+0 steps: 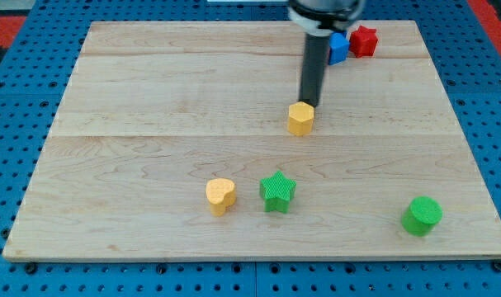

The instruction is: Move the yellow hexagon above the green circle

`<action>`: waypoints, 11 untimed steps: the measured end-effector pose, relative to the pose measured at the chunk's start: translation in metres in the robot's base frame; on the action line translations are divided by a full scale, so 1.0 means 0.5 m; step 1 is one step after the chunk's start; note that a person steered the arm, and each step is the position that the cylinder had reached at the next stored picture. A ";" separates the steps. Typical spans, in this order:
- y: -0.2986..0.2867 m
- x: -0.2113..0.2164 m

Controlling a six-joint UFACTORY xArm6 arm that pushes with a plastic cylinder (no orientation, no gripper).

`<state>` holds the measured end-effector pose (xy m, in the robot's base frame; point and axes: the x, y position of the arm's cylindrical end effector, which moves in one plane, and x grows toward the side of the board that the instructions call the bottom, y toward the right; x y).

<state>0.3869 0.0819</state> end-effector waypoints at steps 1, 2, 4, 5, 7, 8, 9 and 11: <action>-0.188 -0.011; -0.166 0.061; 0.084 0.077; -0.034 0.069; 0.154 0.033; 0.240 0.073; 0.187 0.182; 0.520 0.225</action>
